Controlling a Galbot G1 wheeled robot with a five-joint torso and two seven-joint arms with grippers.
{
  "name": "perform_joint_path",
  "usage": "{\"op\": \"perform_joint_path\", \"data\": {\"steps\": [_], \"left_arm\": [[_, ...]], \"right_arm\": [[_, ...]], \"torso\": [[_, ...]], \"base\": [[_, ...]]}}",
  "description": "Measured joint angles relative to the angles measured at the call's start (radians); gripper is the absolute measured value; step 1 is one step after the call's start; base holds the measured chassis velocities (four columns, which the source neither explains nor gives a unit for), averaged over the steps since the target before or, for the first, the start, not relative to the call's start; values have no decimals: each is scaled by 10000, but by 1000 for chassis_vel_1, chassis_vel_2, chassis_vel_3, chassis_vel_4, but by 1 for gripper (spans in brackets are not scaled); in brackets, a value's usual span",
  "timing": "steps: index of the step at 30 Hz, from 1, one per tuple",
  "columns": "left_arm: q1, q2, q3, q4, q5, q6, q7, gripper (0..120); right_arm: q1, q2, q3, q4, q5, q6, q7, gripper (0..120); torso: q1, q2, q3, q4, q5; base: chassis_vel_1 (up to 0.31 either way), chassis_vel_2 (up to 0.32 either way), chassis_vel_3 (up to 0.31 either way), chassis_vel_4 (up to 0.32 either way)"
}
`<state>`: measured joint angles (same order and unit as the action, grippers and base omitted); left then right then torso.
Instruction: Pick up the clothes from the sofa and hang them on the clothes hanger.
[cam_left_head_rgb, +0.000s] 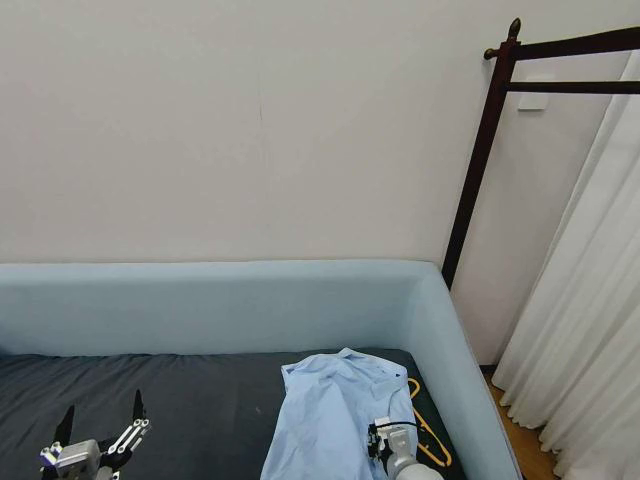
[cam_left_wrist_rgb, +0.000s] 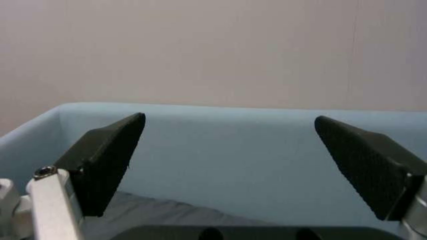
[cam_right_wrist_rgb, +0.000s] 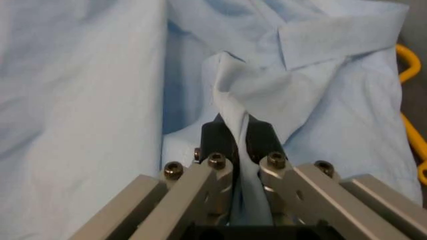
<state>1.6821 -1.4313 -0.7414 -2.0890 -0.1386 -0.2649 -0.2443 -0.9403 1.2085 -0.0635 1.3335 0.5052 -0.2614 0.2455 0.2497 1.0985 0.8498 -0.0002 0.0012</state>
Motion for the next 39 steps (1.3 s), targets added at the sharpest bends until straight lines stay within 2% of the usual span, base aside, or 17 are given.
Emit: {"op": "perform_joint_path", "data": {"steps": [4, 7, 12, 19, 27, 30, 33, 34, 39], "left_arm": [[-38, -3, 55, 39, 8, 0, -4, 100], [-80, -11, 137, 95, 41, -3, -18, 100], [-125, 29, 218, 127, 48, -26, -30, 100], [-209, 111, 387, 150, 49, -29, -34, 100], [-289, 215, 493, 205, 40, -55, -64, 100], [-299, 261, 493, 212, 16, -57, -68, 100], [-355, 364, 457, 275, -67, -58, -77, 100], [-355, 364, 457, 275, -67, -58, -77, 100], [-410, 425, 449, 395, -119, -100, -93, 100]], "right_arm": [[-378, -417, -41, 1129, 353, 0, 55, 0], [-1150, -1094, -124, 2821, 764, -296, 210, 0], [-2263, -1823, 57, 4060, 391, -794, 497, 0], [-3497, -2389, 947, 4387, -33, -1276, 957, 0], [-3759, -2085, 1167, 3872, 185, -1489, 1956, 0], [-3772, -2010, 1128, 3829, 188, -1410, 2146, 6], [-3967, -1975, 1077, 4261, 133, -1360, 2602, 21], [-3967, -1975, 1077, 4261, 133, -1360, 2602, 21], [-4479, -2370, 1176, 5917, -171, -1993, 3486, 44]], "torso": [[0, -1, 0, 0, 0], [0, 1, 0, -1, -2], [-1, 1, -1, -3, -1], [0, 1, -1, -3, -1], [-1, 0, 0, -2, 0], [0, 0, 0, -1, 0], [0, 0, 0, -1, -1], [0, 0, 0, -1, -1], [0, 1, 0, -1, -4]], "base": [[0, 0, 0, 0], [0, 0, 0, 0], [0, 0, 0, 0], [0, 0, 0, 0], [0, 0, 0, 0], [0, 0, 0, 0], [0, 0, 0, 0], [0, 0, 0, 0], [0, 0, 0, 0]]}}
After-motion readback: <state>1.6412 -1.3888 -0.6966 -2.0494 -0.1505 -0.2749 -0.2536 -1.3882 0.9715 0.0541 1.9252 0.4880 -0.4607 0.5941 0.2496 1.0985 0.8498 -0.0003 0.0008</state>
